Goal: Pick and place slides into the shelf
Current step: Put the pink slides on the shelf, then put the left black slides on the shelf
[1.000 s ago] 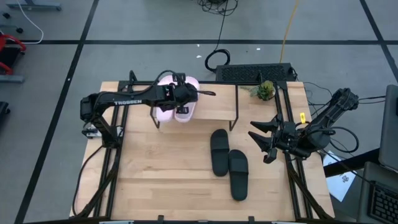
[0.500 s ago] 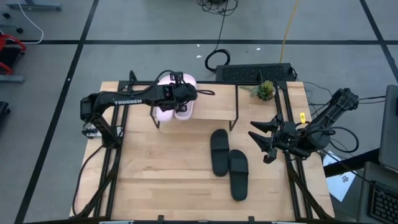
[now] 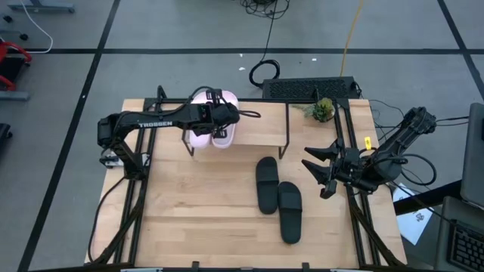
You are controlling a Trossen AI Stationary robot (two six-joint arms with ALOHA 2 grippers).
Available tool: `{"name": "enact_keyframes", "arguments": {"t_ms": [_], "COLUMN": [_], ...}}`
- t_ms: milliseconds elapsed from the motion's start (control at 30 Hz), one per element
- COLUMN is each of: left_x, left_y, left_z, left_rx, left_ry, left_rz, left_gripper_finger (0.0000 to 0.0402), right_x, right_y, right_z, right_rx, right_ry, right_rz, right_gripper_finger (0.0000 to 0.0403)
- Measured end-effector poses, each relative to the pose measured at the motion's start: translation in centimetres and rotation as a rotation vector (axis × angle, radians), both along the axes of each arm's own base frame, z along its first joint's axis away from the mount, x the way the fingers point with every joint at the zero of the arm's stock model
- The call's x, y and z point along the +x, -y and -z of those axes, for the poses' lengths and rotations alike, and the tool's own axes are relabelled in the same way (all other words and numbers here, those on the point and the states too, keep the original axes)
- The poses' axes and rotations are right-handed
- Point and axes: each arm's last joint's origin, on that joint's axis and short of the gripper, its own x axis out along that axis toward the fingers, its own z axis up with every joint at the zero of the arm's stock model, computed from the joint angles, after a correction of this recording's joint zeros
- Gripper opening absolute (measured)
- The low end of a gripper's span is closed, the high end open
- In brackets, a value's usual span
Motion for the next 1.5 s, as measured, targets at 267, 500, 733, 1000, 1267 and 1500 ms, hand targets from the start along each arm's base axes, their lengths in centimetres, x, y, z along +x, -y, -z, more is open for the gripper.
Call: {"name": "enact_keyframes", "arguments": {"t_ms": [267,500,733,1000,1267,1500], "left_x": [-0.1,-0.1,-0.1,0.0,0.3,0.0], "left_y": [0.2,0.3,0.3,1.0,2.5,3.8], "left_z": [0.1,0.1,0.1,0.1,0.1,-1.0], "left_rx": [-0.009,-0.020,-0.025,-0.008,0.007,0.062], "left_ry": [0.000,0.025,0.025,0.011,0.009,0.040], "left_rz": [-0.006,-0.027,-0.033,-0.024,0.012,0.018], "left_gripper_finger": [0.0004,0.0047,0.0096,0.0147,0.0186,0.0209], "right_x": [0.0,0.0,0.0,0.0,0.0,0.0], "right_y": [0.0,0.0,0.0,0.0,0.0,0.0], "right_z": [0.0,0.0,0.0,0.0,0.0,0.0], "right_rx": [0.000,0.000,0.000,-0.007,-0.007,-0.007], "right_ry": [0.000,0.000,0.000,-0.003,-0.003,-0.003], "right_rz": [0.000,0.000,0.000,0.001,0.001,0.001], "right_gripper_finger": [0.0194,0.0194,0.0194,0.0194,0.0194,0.0194]}}
